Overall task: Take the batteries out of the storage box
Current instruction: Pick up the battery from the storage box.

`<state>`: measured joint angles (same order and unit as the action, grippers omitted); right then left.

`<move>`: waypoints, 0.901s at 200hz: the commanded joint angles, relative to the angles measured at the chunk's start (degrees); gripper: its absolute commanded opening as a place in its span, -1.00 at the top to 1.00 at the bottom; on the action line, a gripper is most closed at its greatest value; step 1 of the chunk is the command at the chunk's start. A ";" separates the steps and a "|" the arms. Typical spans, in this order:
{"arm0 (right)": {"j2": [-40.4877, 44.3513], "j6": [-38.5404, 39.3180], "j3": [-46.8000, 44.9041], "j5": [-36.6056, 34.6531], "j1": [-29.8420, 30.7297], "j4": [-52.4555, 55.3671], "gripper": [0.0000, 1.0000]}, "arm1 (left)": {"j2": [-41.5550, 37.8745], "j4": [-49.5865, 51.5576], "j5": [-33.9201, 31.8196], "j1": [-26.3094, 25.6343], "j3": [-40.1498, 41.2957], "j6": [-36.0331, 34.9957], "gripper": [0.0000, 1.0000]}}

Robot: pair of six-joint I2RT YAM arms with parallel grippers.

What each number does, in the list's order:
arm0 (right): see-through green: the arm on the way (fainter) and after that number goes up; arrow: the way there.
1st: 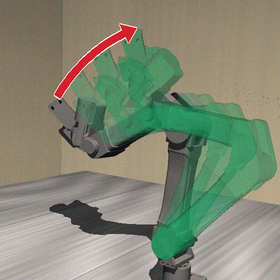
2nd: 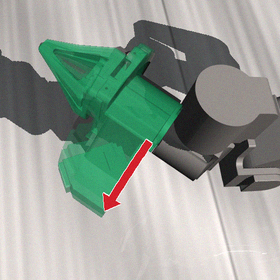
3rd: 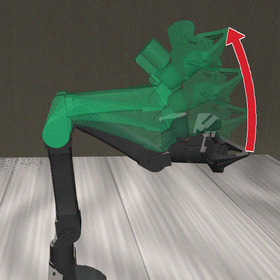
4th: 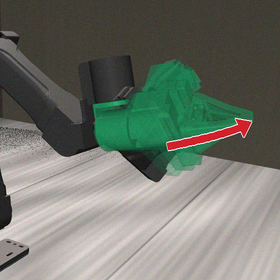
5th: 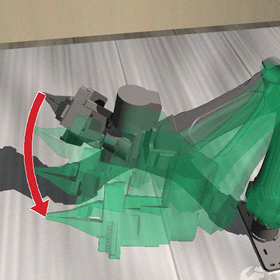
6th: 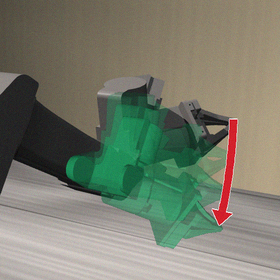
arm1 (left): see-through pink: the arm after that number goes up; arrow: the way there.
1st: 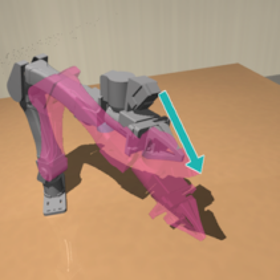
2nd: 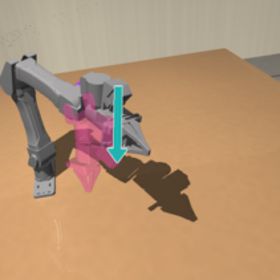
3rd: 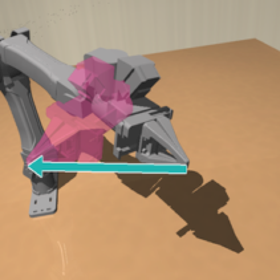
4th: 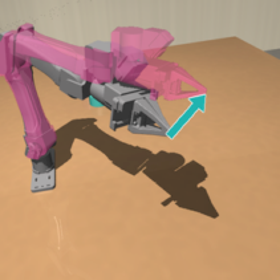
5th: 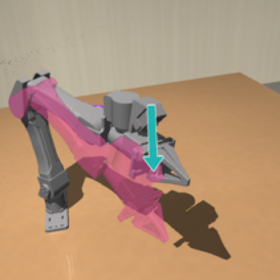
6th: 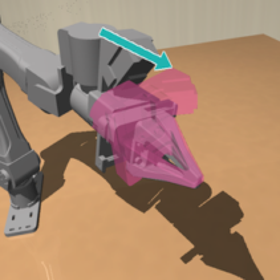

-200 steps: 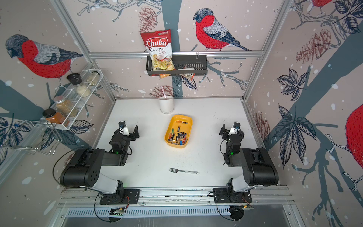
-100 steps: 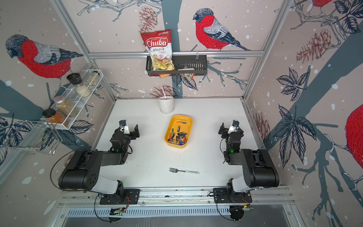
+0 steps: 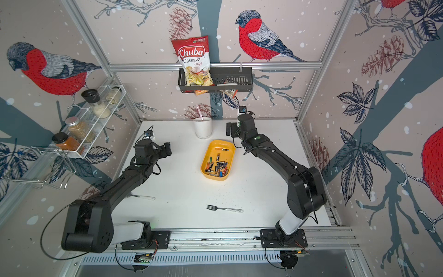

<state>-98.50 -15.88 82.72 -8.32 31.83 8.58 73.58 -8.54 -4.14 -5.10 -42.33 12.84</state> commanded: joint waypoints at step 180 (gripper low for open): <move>-26.53 -11.42 17.86 9.81 6.82 24.83 -0.09 | 2.68 15.31 8.27 -3.16 -5.40 10.41 -0.72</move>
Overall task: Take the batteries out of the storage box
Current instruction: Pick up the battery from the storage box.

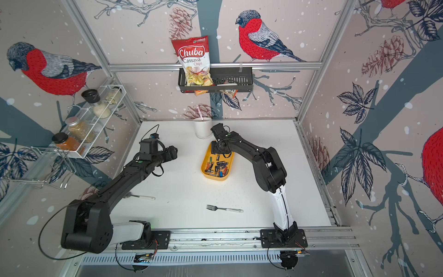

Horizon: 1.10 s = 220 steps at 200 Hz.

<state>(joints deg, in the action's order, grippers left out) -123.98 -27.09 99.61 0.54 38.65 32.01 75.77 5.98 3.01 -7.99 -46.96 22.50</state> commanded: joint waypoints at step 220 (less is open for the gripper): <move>-5.48 1.37 1.55 1.76 0.11 3.34 0.50 | 3.23 2.88 1.13 -2.96 -3.08 0.62 -0.40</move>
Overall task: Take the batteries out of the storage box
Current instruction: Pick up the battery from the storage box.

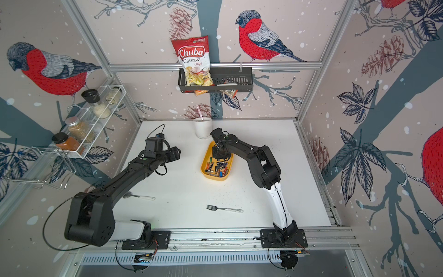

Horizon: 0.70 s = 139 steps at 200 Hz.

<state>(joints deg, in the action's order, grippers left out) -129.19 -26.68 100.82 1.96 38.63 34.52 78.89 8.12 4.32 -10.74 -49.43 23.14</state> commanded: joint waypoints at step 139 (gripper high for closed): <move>2.28 1.41 0.61 1.30 -0.09 0.86 0.65 | 0.12 2.42 -0.51 -2.87 -2.76 0.18 -0.28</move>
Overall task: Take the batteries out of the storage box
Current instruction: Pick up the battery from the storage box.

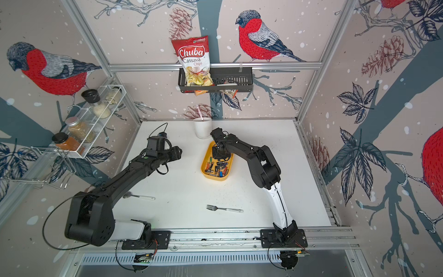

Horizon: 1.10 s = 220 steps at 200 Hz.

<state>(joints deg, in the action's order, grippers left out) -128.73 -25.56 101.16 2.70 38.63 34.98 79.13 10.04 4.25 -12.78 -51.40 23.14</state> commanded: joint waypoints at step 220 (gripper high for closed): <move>26.21 3.84 -27.54 -0.68 -10.77 -0.72 0.64 | 6.91 1.64 -4.96 -12.83 -8.03 2.83 -0.29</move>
<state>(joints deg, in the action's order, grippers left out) -101.69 -22.90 75.18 1.96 27.88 36.91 85.78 11.46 0.03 -25.06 -58.67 25.50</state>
